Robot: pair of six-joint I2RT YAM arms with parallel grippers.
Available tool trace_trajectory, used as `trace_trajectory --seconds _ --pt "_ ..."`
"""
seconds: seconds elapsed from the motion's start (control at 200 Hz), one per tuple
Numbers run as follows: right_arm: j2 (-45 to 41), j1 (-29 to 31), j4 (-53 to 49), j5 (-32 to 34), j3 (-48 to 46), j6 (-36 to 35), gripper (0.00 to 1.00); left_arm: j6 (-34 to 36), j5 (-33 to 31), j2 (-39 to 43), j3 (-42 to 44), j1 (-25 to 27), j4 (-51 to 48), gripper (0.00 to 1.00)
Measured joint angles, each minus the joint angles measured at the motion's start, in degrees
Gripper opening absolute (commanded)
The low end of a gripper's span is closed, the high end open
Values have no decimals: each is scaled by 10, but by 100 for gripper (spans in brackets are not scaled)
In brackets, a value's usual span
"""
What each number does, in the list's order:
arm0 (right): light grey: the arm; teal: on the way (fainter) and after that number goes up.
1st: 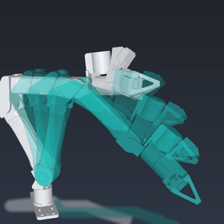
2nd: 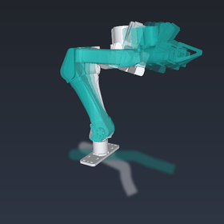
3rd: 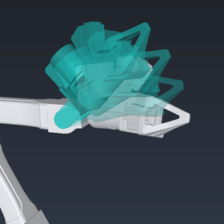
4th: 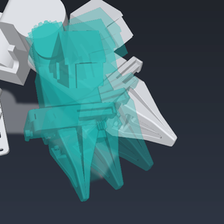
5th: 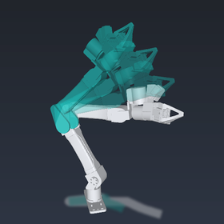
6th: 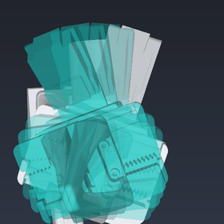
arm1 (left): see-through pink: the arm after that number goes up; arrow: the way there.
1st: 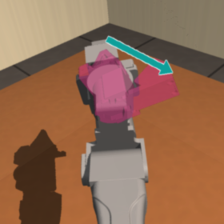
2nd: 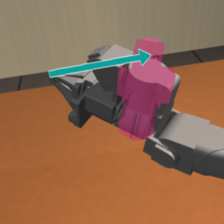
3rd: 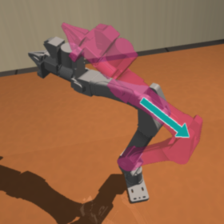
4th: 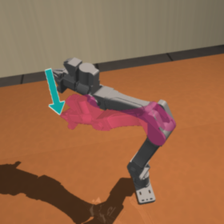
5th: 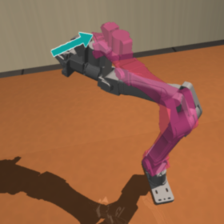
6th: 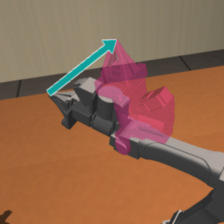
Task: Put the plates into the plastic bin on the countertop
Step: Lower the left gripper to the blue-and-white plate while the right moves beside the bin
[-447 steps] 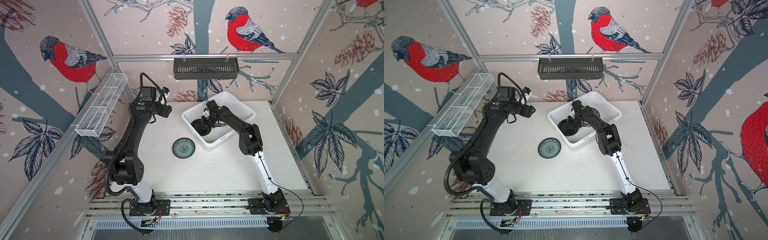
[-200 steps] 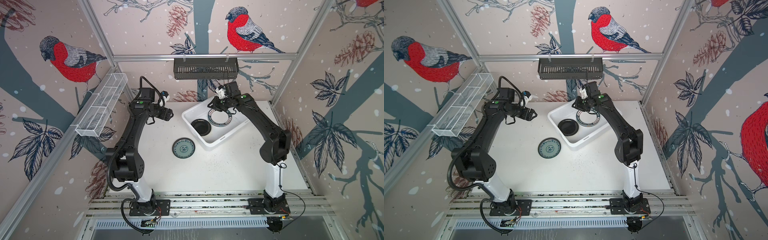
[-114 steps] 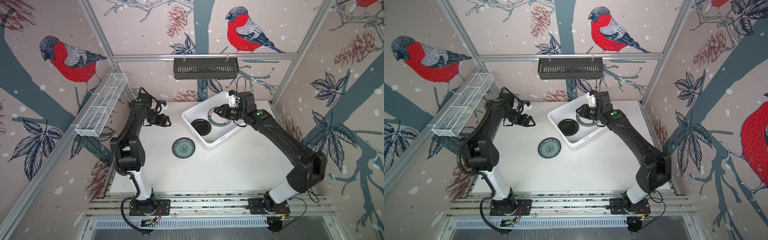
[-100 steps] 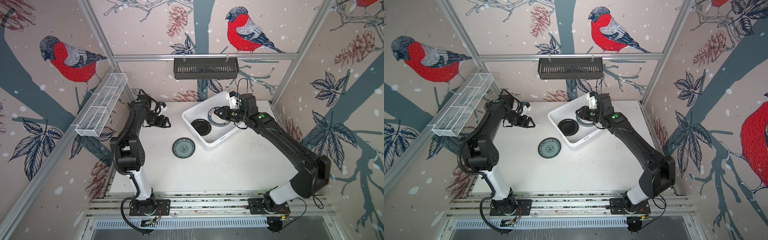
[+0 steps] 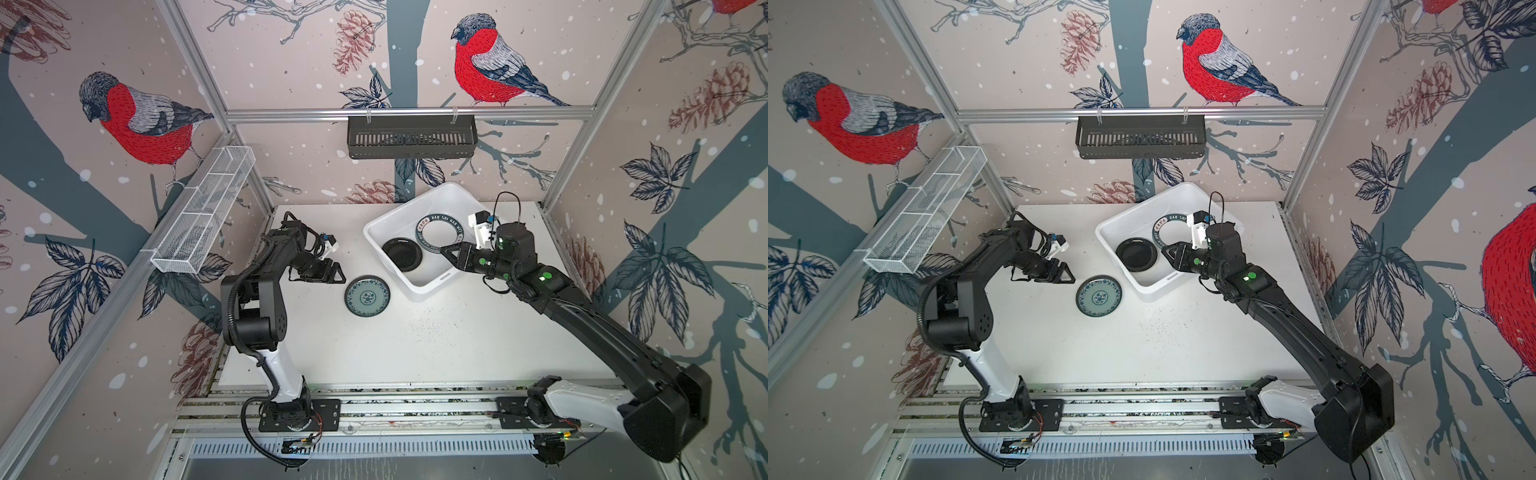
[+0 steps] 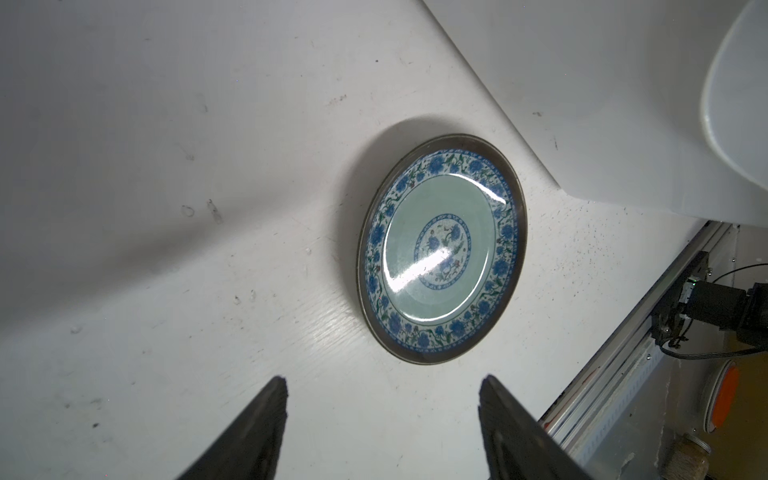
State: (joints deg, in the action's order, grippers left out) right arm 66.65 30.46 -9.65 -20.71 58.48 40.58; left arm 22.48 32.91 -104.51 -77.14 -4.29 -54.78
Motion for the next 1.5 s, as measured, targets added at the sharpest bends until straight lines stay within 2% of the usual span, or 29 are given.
trace_trajectory --seconds 0.385,0.62,1.036,1.251,1.376,1.496 --pt "-48 26 26 44 -64 35 30 -1 20 -7 73 4 64 69" --pt "-63 28 42 57 -93 58 30 -12 19 -7 102 34 106 67" --pt "-63 28 49 61 -106 58 30 -43 20 -33 103 43 151 58" --pt "-59 28 63 61 -116 60 30 -47 21 -44 97 52 165 49" --pt "-57 28 70 61 -122 62 30 -55 28 -50 96 52 170 39" --pt "-54 27 72 61 -127 64 30 -57 28 -51 97 52 181 36"
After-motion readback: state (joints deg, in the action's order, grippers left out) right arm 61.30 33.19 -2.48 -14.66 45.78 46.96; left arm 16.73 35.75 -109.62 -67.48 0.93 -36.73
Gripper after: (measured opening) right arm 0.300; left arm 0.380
